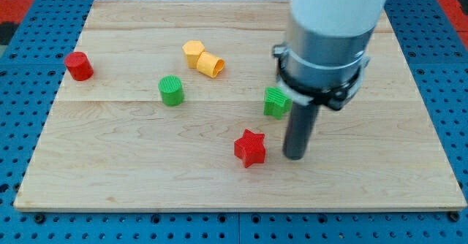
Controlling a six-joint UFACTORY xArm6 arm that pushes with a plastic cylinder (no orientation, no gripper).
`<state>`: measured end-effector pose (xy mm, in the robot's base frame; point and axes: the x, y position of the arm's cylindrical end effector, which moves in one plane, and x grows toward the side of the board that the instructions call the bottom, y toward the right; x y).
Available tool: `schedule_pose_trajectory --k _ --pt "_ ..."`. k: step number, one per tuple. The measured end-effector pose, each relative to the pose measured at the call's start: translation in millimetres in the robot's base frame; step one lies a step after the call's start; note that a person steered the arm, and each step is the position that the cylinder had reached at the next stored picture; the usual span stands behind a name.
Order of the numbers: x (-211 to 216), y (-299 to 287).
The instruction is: Move the red blocks to the top left of the green circle
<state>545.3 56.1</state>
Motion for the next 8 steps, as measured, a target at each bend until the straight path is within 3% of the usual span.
schedule_pose_trajectory --k 2,3,6,7,8 --pt "-46 -198" --pt "3 -194" --pt "-89 -326" --pt "-84 -335" --pt "-134 -358"
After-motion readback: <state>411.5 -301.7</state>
